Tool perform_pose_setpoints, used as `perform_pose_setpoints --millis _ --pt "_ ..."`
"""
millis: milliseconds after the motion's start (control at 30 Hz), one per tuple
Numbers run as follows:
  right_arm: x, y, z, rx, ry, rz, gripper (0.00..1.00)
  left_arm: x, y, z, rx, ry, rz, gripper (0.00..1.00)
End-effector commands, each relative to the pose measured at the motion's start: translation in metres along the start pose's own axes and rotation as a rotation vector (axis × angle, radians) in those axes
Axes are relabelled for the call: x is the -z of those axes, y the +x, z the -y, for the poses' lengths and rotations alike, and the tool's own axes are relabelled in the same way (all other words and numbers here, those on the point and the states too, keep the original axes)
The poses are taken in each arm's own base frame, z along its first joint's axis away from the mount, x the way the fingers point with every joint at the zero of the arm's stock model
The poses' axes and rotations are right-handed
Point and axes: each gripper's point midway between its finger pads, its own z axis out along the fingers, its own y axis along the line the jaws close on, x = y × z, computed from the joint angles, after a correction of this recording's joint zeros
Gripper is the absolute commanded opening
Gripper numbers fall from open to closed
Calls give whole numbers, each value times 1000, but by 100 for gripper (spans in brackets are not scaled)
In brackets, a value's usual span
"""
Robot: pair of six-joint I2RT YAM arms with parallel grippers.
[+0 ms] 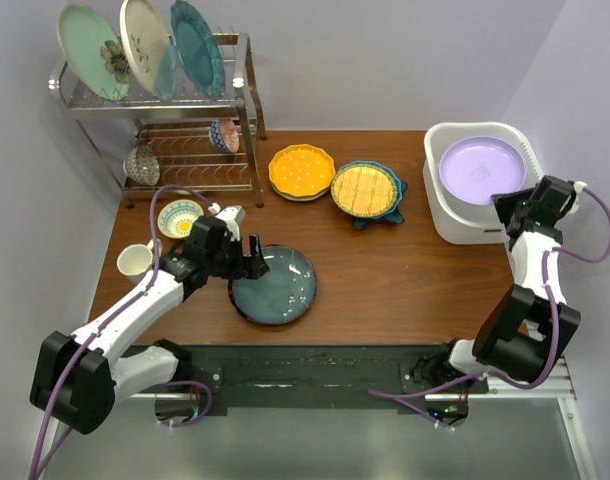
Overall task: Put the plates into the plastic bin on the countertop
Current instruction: Place the plate in the plastic bin.
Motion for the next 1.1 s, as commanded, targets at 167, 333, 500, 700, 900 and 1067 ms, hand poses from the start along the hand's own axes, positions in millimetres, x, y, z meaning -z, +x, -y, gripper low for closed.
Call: perform_pose_setpoints --millis 167,333,500,700,900,1067 --pt "0 -31 -5 -76 -4 159 0 3 -8 7 -37 27 30 92" --pt "-7 -33 -1 -80 13 167 0 1 -6 8 -38 37 22 92" --pt "-18 -28 3 -78 23 143 0 0 -5 10 -37 47 22 92" --pt "-37 -11 12 -65 39 69 0 -2 -2 10 -35 53 10 92" --pt "-46 0 17 -40 43 22 14 -2 -2 10 -35 53 11 92" --pt "-48 2 17 -30 41 9 27 -2 -2 11 -37 55 12 92"
